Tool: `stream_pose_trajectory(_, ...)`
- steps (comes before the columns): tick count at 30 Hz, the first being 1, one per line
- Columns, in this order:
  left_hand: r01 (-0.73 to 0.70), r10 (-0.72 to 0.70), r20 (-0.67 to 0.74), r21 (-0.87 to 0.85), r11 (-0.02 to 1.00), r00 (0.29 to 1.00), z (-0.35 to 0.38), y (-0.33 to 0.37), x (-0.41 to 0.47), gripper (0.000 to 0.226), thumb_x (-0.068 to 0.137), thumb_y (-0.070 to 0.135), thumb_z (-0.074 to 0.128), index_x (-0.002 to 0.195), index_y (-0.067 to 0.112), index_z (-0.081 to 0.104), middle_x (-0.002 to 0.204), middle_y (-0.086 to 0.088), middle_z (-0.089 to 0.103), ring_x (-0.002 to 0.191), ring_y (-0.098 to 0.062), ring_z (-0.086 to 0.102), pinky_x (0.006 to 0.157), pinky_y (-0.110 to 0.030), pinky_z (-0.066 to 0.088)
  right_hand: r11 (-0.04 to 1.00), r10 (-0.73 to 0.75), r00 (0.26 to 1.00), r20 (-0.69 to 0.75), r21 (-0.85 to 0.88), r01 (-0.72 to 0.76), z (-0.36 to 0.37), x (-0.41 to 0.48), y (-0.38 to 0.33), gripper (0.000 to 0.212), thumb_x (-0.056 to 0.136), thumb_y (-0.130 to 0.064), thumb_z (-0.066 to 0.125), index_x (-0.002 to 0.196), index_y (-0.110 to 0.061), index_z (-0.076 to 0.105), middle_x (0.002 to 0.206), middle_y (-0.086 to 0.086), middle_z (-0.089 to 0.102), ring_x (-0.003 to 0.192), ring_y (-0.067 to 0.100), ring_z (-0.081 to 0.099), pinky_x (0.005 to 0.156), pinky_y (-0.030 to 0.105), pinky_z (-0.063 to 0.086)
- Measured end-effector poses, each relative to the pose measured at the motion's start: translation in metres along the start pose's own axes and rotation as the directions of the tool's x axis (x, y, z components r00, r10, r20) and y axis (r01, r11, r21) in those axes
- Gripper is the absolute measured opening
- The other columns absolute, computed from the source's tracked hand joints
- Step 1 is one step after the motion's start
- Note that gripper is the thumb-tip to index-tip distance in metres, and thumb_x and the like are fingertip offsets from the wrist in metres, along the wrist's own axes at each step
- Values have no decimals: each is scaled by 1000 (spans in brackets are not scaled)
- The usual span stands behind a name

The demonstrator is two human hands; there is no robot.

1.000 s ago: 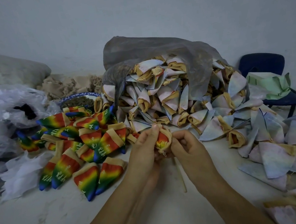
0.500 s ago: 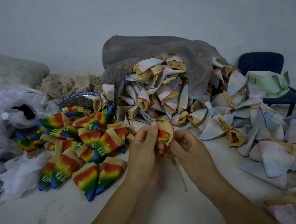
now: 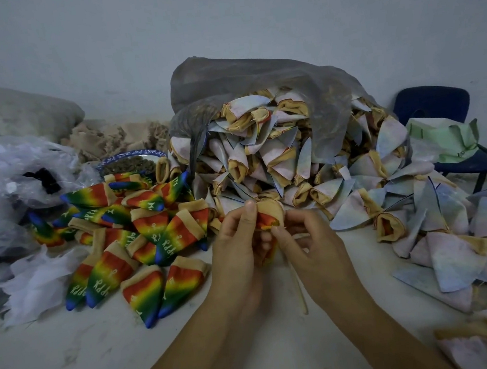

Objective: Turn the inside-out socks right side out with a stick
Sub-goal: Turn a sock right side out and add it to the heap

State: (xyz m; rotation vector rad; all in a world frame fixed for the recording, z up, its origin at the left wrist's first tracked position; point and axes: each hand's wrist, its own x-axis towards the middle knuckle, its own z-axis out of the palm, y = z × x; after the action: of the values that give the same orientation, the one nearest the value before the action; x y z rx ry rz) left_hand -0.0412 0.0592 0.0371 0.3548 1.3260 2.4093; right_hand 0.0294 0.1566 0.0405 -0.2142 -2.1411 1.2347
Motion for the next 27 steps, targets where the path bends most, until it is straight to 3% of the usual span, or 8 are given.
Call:
stream_pose_trajectory(4, 9, -8, 14, -3, 1000, 1000, 1, -1, -2, 26, 86, 39, 63, 90, 15, 73, 58, -3, 49, 54, -13, 45, 61, -29, 40, 991, -1, 1000, -8, -132, 0, -3, 3, 6, 25, 91, -30, 57, 115, -30, 60, 103, -18, 58, 93, -2, 57, 76, 10, 47)
stream_pose_trajectory(9, 39, -39, 0, 1, 999, 999, 4, -1, -3, 35, 87, 38, 63, 101, 7, 69, 53, -3, 44, 54, -17, 39, 76, -46, 35, 996, 34, 999, -17, -80, -35, -2, 3, 5, 21, 91, -24, 57, 111, -28, 62, 100, -16, 61, 88, -2, 59, 71, 8, 46)
stream_pose_trajectory(13, 57, -57, 8, -30, 998, 998, 3, -1, 0, 34, 88, 36, 62, 102, 6, 69, 52, -3, 44, 54, -17, 39, 71, -41, 39, 998, 58, 998, 34, 15, -59, -3, 4, 5, 24, 91, -20, 57, 114, -26, 63, 103, -12, 64, 90, -3, 61, 75, 8, 47)
stream_pose_trajectory(17, 64, -62, 43, -39, 997, 997, 1, -3, 0, 34, 90, 37, 60, 102, 6, 69, 53, -2, 48, 52, -14, 42, 54, -23, 45, 985, 109, 992, 65, 127, -117, -3, 5, 7, 25, 90, -20, 58, 106, -39, 61, 105, -14, 66, 97, -1, 61, 80, 14, 49)
stream_pose_trajectory(20, 87, -83, 61, -68, 994, 995, 1, -2, 0, 29, 87, 36, 63, 97, 10, 74, 57, -3, 52, 51, -11, 47, 50, -20, 45, 971, 105, 993, 55, 210, -114, -5, 4, 7, 26, 91, -20, 59, 101, -45, 59, 101, -19, 66, 96, -4, 61, 76, 9, 48)
stream_pose_trajectory(23, 127, -120, 74, -103, 987, 990, 2, -2, 0, 36, 87, 33, 65, 109, 5, 71, 62, -4, 58, 52, -8, 51, 48, -18, 46, 965, 98, 995, 1, 246, -95, -6, 5, 7, 24, 91, -21, 61, 98, -43, 58, 95, -27, 63, 89, -8, 60, 70, 6, 46)
stream_pose_trajectory(27, 180, -167, 95, -144, 973, 981, 2, -2, 0, 40, 86, 31, 66, 112, 1, 69, 69, -4, 61, 52, -6, 52, 47, -17, 47, 980, 77, 997, -20, 188, -71, -6, 6, 6, 27, 90, -23, 62, 86, -50, 58, 89, -28, 64, 82, -7, 62, 65, 5, 45)
